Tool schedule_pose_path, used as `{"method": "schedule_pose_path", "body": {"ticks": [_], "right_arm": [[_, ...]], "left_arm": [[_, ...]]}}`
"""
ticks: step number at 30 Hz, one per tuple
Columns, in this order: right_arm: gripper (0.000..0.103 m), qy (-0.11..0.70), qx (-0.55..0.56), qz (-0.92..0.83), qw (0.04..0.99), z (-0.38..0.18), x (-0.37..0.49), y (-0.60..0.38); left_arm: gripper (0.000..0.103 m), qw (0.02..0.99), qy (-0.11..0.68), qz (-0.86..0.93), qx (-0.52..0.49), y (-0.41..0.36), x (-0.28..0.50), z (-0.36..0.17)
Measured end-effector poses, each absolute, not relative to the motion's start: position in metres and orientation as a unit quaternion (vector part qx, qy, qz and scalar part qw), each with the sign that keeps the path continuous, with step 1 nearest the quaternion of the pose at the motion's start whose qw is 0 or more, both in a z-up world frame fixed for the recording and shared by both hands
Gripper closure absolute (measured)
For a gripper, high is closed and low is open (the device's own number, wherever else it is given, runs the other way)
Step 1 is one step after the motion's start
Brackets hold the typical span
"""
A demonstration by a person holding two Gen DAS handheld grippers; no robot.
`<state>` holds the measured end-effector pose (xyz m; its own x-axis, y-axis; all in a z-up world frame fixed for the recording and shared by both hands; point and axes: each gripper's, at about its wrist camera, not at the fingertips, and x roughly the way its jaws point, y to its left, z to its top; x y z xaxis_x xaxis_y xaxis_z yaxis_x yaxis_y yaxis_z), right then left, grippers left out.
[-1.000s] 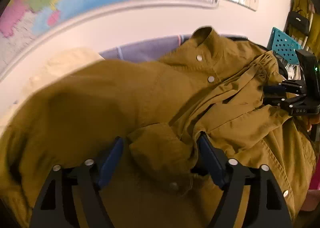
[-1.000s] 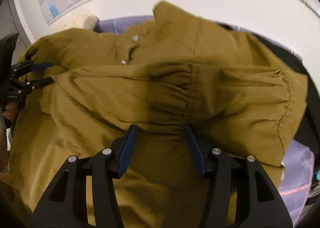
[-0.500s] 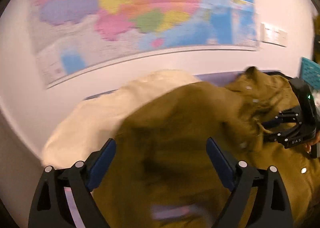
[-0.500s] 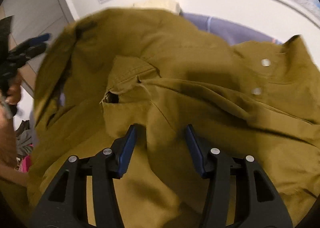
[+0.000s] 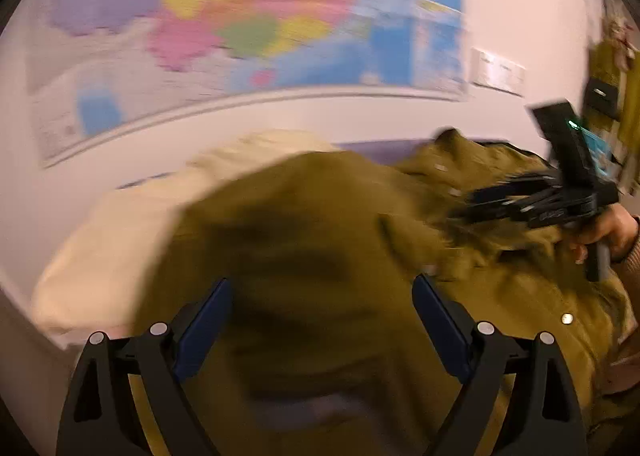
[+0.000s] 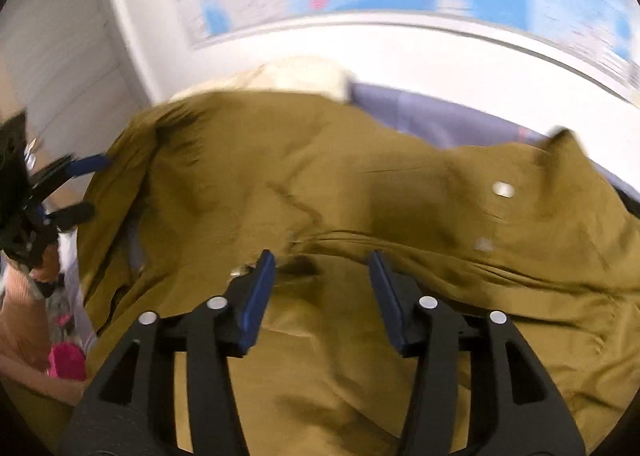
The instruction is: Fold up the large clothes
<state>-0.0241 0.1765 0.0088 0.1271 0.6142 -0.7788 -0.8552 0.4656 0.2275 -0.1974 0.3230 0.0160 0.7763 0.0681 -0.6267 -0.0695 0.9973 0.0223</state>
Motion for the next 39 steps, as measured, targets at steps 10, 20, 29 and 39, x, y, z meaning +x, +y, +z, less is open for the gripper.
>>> {"method": "schedule_pose_path", "body": {"ticks": [10, 20, 29, 39], "right_arm": [[0.088, 0.425, -0.179, 0.544, 0.701, 0.003, -0.037, 0.209], [0.087, 0.498, 0.095, 0.590, 0.628, -0.007, 0.023, 0.152], [0.054, 0.486, 0.074, 0.547, 0.678, -0.007, 0.022, 0.133], [0.060, 0.462, -0.142, 0.450, 0.751, -0.049, 0.017, 0.167]], "left_arm": [[0.015, 0.933, 0.359, -0.034, -0.011, 0.291, -0.159, -0.005], [0.013, 0.896, 0.386, -0.196, -0.102, 0.261, -0.100, -0.028], [0.081, 0.891, 0.388, -0.171, -0.164, 0.287, -0.094, -0.036], [0.049, 0.860, 0.463, -0.106, -0.188, 0.305, -0.098, -0.059]]}}
